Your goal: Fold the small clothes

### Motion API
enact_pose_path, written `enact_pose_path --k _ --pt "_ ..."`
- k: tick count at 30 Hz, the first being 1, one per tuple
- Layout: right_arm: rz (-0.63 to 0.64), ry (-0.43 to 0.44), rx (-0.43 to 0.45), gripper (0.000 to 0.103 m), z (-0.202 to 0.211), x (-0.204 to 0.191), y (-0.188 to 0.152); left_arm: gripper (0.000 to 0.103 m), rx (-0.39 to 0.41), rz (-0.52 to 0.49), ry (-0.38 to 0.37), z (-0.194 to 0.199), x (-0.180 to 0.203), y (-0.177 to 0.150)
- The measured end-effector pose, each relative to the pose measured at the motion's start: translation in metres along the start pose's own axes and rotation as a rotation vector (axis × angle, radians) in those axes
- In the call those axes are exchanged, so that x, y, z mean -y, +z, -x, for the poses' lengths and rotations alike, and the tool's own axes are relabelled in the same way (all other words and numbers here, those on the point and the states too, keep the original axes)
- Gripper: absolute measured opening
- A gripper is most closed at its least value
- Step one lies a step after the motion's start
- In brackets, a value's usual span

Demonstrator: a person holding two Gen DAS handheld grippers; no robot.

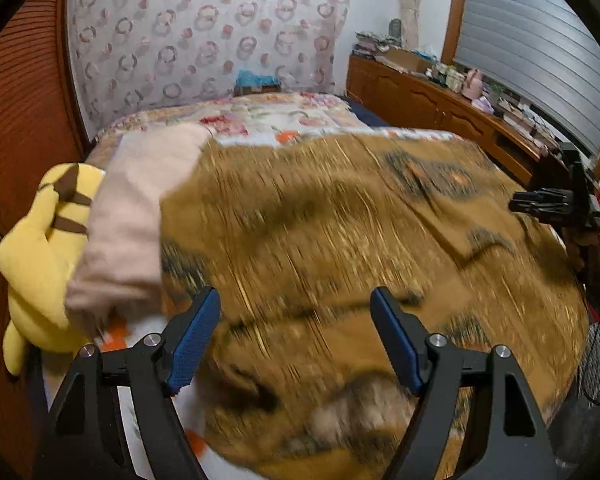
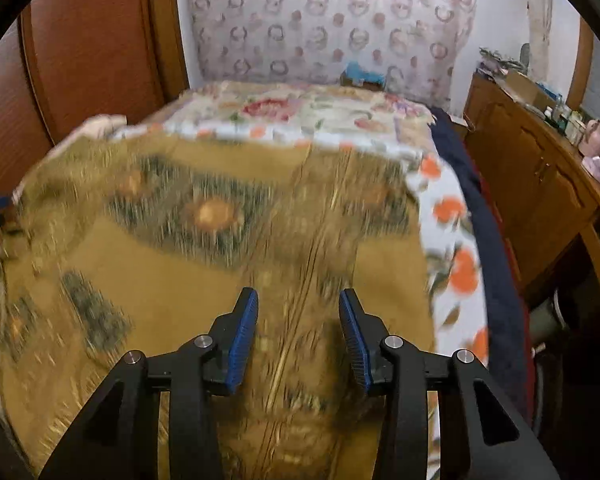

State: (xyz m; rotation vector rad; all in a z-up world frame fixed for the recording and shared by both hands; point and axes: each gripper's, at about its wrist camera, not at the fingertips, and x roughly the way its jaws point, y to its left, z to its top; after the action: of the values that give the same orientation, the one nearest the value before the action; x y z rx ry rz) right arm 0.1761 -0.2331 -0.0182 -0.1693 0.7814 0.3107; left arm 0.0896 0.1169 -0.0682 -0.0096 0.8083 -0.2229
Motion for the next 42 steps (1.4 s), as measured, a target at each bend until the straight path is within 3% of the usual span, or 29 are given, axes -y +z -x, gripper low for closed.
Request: enact_pose_path --k 1,5,10,12,13,16,24,28,33,37,39,41,42 --pt "0.005 -0.013 -0.007 0.044 0.000 -0.002 -0.004 0.064 -0.001 0.001 -0.004 0.002 0.003 -0.005" --pt "-0.020 -0.010 0.019 0.044 0.010 0.004 -0.009 0.054 -0.012 -0.016 -0.051 0.009 0.011 -0.018" --pt "-0.002 -0.019 0.037 0.044 0.018 0.002 -0.014 0.052 -0.063 -0.032 -0.024 -0.002 0.010 -0.031" --pt "-0.009 -0.009 0.038 0.044 0.015 0.002 -0.017 0.032 -0.073 -0.027 -0.031 -0.002 0.008 -0.036" --pt "-0.012 -0.005 0.039 0.045 0.006 -0.002 -0.023 0.006 -0.082 -0.027 -0.044 -0.001 0.008 -0.038" --pt "-0.010 -0.006 0.039 0.046 0.008 -0.002 -0.023 0.006 -0.050 -0.018 -0.085 0.020 0.007 -0.044" --pt "-0.011 0.000 0.038 0.047 0.002 -0.006 -0.024 0.006 0.038 0.042 -0.003 0.104 -0.013 -0.078" --pt "-0.012 0.009 0.038 0.047 0.003 -0.005 -0.026 0.006 0.008 0.082 -0.009 0.114 -0.027 -0.098" --pt "-0.054 0.044 0.021 0.048 0.017 0.007 -0.040 0.006 -0.023 0.064 0.008 0.120 -0.028 -0.110" --pt "-0.065 0.001 0.009 0.049 0.032 0.015 -0.055 0.007 -0.014 0.055 0.008 0.131 -0.032 -0.111" --pt "-0.067 -0.017 0.009 0.049 0.037 0.019 -0.060 0.016 -0.006 0.046 0.020 0.133 -0.033 -0.106" --pt "-0.062 -0.026 0.008 0.049 0.039 0.021 -0.060 0.037 0.006 0.048 0.036 0.129 -0.035 -0.097" --pt "-0.064 -0.033 0.009 0.049 0.039 0.023 -0.059 0.042 0.013 0.051 0.038 0.127 -0.036 -0.093"
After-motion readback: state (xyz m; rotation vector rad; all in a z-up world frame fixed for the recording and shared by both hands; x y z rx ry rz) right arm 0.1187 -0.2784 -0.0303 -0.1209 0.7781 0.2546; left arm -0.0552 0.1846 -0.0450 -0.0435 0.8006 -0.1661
